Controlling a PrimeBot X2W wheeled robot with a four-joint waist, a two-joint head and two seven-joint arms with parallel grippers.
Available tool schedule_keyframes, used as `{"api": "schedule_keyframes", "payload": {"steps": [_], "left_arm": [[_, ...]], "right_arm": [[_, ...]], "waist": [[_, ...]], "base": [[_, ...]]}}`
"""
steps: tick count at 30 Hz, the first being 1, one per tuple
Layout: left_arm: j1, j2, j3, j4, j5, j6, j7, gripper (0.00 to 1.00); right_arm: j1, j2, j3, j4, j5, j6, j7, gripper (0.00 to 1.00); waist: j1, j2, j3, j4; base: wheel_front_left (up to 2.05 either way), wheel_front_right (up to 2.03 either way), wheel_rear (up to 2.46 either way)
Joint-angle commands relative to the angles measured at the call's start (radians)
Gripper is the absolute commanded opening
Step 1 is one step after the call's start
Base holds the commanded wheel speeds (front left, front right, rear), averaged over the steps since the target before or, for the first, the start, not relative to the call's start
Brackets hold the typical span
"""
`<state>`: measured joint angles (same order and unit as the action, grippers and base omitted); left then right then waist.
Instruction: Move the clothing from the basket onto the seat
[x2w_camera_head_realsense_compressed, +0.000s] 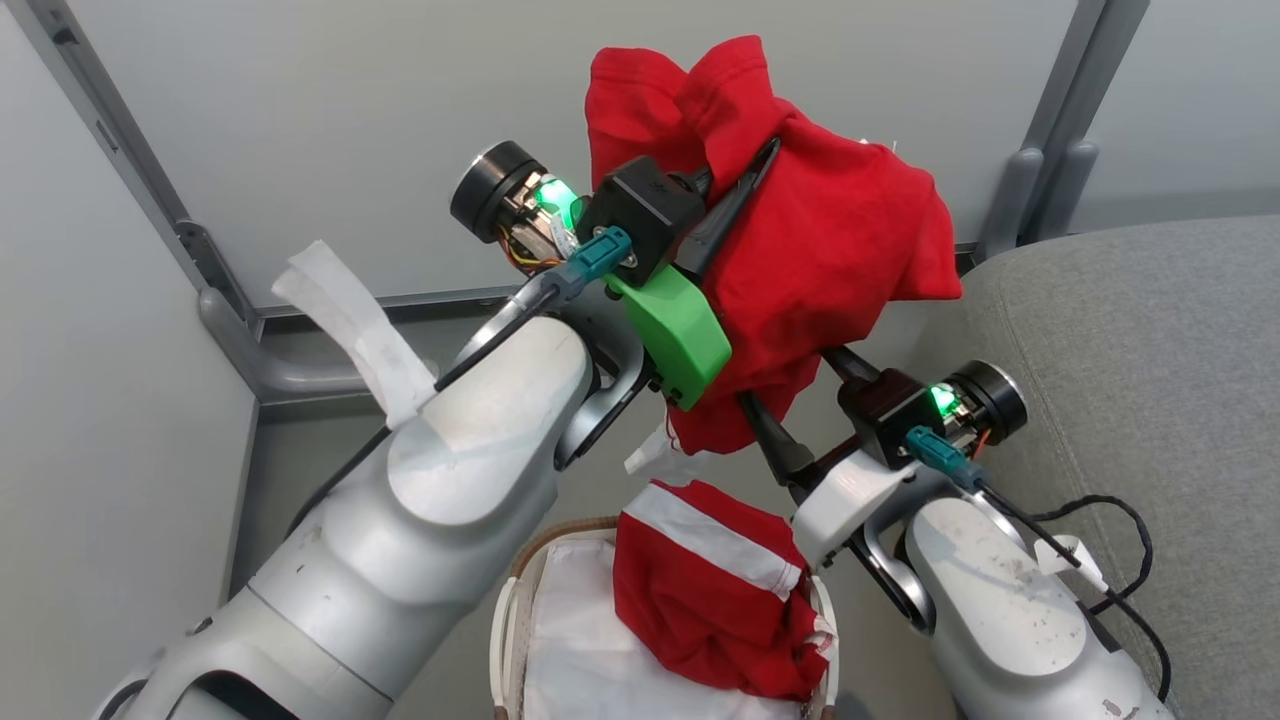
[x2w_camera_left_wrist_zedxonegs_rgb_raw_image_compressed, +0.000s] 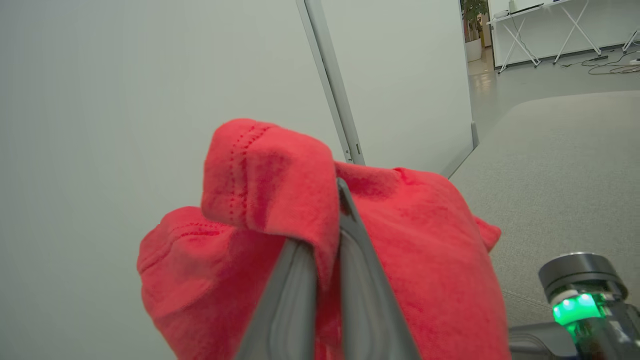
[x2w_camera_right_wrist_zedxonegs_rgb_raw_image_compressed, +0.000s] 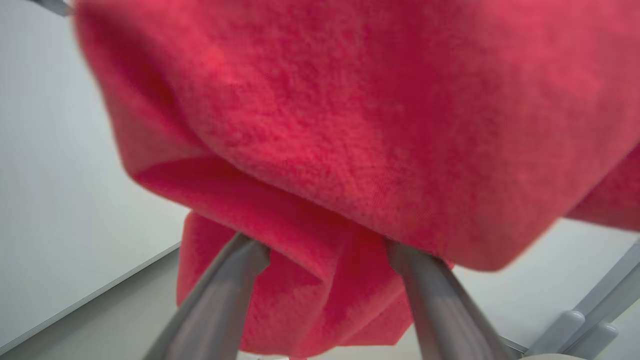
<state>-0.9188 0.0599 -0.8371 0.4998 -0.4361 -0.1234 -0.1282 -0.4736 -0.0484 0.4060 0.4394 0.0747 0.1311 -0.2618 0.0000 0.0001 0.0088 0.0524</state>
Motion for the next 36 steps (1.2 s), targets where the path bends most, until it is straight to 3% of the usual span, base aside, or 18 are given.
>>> {"api": "schedule_keyframes", "payload": {"steps": [1,2,3,4,5,18,19,21,22,36], "left_arm": [[-0.018,-0.001,-0.001,-0.006,-0.013,-0.003,0.003,0.00],[-0.016,-0.002,-0.003,-0.010,-0.019,-0.003,0.007,0.00],[-0.015,-0.002,-0.004,-0.013,-0.025,-0.003,0.009,0.00],[-0.014,-0.003,-0.005,-0.015,-0.027,-0.003,0.009,0.00],[-0.013,-0.003,-0.006,-0.016,-0.030,-0.002,0.009,0.00],[0.031,0.030,0.026,0.032,-0.070,0.017,-0.021,0.00],[0.034,0.033,0.029,0.036,-0.075,0.018,-0.027,0.04],[0.044,0.038,0.038,0.044,-0.083,0.019,-0.045,0.43],[0.069,0.045,0.048,0.057,-0.094,0.021,-0.074,1.00],[0.277,0.042,0.135,0.062,-0.095,0.039,-0.137,1.00]], "right_arm": [[-0.018,-0.004,-0.007,0.010,-0.004,-0.001,-0.005,1.00],[-0.027,-0.004,-0.007,0.022,-0.008,-0.001,-0.005,1.00],[-0.035,-0.004,-0.006,0.027,-0.009,-0.001,-0.005,0.48],[-0.042,-0.004,-0.004,0.033,-0.010,-0.001,-0.005,0.35],[-0.049,-0.004,-0.001,0.040,-0.009,-0.001,-0.005,0.00],[-0.052,-0.004,0.000,0.024,0.004,-0.001,-0.005,0.00],[-0.050,-0.004,-0.001,0.021,0.005,-0.001,-0.005,0.00],[-0.047,-0.004,-0.009,0.011,0.006,-0.001,-0.005,0.00],[-0.041,-0.004,-0.026,-0.002,0.003,-0.001,-0.005,0.00],[-0.012,-0.004,-0.160,-0.041,-0.041,-0.001,-0.005,0.00]], "waist": [[0.0000,-0.0001,0.002,0.005],[0.0000,-0.0001,0.002,0.006],[0.0000,-0.0001,0.002,0.008],[0.0000,-0.0001,0.003,0.009],[0.0000,-0.0001,0.003,0.009],[0.0000,-0.0001,0.016,-0.011],[0.0000,-0.0001,0.017,-0.013],[0.0000,-0.0001,0.018,-0.016],[0.0000,-0.0001,0.021,-0.020],[0.0000,-0.0001,0.034,-0.023]], "base": [[0.00,0.00,0.00],[0.00,0.00,0.00],[0.00,0.00,0.00],[0.00,0.00,0.00],[0.00,0.00,0.00],[0.00,0.00,0.00],[0.00,0.00,0.00],[0.00,0.00,0.00],[0.00,0.00,0.00],[0.00,0.00,0.00]]}}
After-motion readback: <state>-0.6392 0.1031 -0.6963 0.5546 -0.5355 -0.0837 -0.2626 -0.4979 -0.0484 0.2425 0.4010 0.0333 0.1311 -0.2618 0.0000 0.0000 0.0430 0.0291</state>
